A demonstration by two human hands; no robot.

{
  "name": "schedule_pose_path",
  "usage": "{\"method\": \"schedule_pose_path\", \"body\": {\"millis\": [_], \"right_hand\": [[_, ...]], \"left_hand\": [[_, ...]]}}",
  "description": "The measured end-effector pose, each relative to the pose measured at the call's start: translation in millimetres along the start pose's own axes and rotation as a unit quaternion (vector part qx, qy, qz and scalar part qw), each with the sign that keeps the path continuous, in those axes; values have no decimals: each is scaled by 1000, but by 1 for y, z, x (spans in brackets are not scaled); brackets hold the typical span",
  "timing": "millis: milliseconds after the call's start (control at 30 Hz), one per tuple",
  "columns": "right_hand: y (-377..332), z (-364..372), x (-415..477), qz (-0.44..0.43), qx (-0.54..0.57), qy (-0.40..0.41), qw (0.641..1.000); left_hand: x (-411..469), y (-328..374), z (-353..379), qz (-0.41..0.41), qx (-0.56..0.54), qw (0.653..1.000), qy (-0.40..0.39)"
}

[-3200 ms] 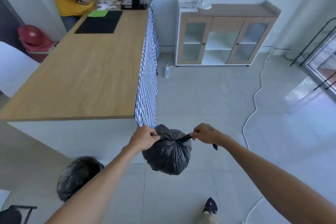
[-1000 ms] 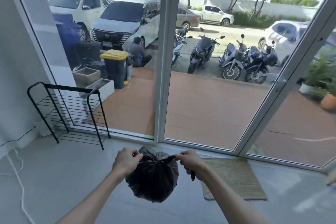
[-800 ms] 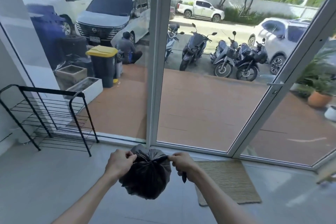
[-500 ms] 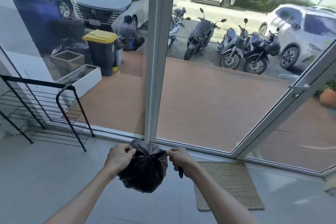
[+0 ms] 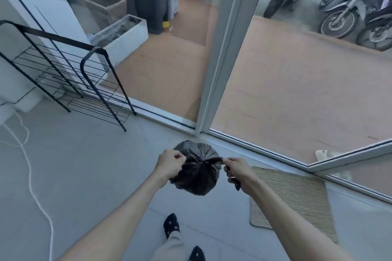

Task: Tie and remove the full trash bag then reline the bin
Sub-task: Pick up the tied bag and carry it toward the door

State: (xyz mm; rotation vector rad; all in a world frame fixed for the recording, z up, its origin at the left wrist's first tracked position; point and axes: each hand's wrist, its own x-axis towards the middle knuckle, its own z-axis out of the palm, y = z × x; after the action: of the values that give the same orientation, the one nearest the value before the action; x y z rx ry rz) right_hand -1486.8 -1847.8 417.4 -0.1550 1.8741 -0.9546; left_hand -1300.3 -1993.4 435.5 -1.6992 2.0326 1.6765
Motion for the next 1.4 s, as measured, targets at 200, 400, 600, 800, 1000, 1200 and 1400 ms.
{"method": "schedule_pose_path", "body": {"millis": [200,400,600,800,1000,1200,1400], "right_hand": [[18,22,77,41,32,-3,999],[42,38,163,90,15,3,996],[76,55,290,108,-12,9,994],[90,60,395,106,-31,22,994],[119,65,481,96,-5,30,995],[144,70,513,88,-20,45,995],[154,69,505,83,-9,55,995]], "left_hand": [[76,-27,15,-49,-14,998,-23],[163,-60,45,-75,21,996,-33],[280,-102,93,-87,97,991,10],[378,-127,131,-81,81,993,32],[449,-154,164,-93,25,995,38],[481,-179,171,-117,-34,990,71],[469,-186,163,-120,-54,989,70]]}}
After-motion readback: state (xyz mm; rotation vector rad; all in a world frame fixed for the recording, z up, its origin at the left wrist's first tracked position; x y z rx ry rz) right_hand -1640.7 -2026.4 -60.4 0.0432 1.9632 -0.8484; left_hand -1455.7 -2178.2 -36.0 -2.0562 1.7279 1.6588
